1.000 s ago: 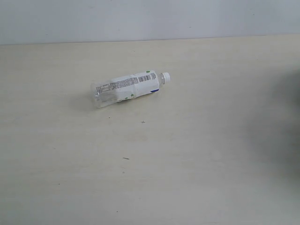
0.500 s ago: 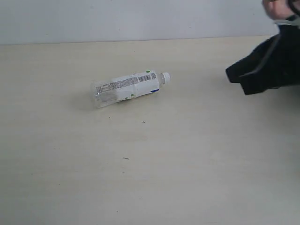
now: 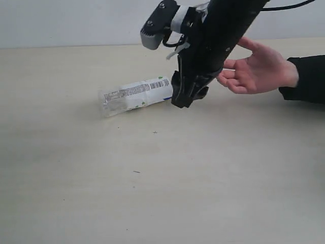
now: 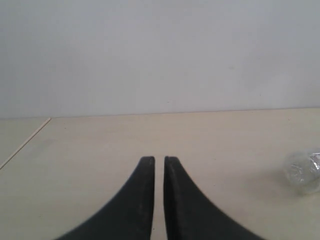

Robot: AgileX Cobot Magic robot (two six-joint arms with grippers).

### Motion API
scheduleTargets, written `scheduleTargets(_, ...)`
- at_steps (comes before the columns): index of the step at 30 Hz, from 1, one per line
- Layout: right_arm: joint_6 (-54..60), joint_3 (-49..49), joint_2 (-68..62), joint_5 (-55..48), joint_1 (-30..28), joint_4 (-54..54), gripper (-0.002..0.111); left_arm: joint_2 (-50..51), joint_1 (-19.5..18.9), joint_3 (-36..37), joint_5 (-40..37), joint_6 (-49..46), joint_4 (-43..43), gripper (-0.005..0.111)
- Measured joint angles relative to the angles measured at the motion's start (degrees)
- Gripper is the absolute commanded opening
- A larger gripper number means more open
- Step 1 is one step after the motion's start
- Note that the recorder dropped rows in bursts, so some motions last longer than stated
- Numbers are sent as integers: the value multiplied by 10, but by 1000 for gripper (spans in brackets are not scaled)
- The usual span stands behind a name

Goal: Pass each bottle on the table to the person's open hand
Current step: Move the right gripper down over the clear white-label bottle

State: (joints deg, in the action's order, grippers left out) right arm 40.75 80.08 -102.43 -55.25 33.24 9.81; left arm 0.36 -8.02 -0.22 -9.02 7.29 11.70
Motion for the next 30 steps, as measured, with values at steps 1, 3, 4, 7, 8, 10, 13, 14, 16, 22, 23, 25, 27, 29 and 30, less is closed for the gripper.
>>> scheduleTargets(1, 3, 9, -16, 15, 9, -22, 65, 0, 0, 0, 0, 0, 0, 10)
scheduleTargets(3, 6, 16, -32, 35, 13, -29, 67, 0, 0, 0, 0, 0, 0, 10)
scheduleTargets(4, 7, 17, -38, 44, 14, -32, 68, 0, 0, 0, 0, 0, 0, 10)
scheduleTargets(7, 42, 21, -59, 87, 14, -53, 68, 0, 0, 0, 0, 0, 0, 10)
scheduleTargets(8, 55, 21, -64, 97, 14, -54, 68, 0, 0, 0, 0, 0, 0, 10)
scheduleTargets(10, 89, 21, -76, 131, 19, -67, 68, 0, 0, 0, 0, 0, 0, 10)
scheduleTargets(13, 127, 21, -92, 174, 42, -107, 73, 0, 0, 0, 0, 0, 0, 10)
scheduleTargets(14, 134, 21, -96, 187, 51, -121, 74, 0, 0, 0, 0, 0, 0, 10)
scheduleTargets(16, 142, 21, -107, 214, 67, -149, 75, 0, 0, 0, 0, 0, 0, 10)
scheduleTargets(22, 149, 21, -147, 275, 92, -222, 75, 0, 0, 0, 0, 0, 0, 10)
scheduleTargets(23, 149, 21, -153, 286, 93, -231, 75, 0, 0, 0, 0, 0, 0, 10)
scheduleTargets(25, 144, 21, -163, 306, 93, -244, 75, 0, 0, 0, 0, 0, 0, 10)
scheduleTargets(27, 140, 26, -174, 316, 93, -250, 75, 0, 0, 0, 0, 0, 0, 10)
scheduleTargets(29, 137, 34, -183, 318, 93, -252, 75, 0, 0, 0, 0, 0, 0, 10)
scheduleTargets(30, 137, 38, -187, 320, 93, -252, 75, 0, 0, 0, 0, 0, 0, 10)
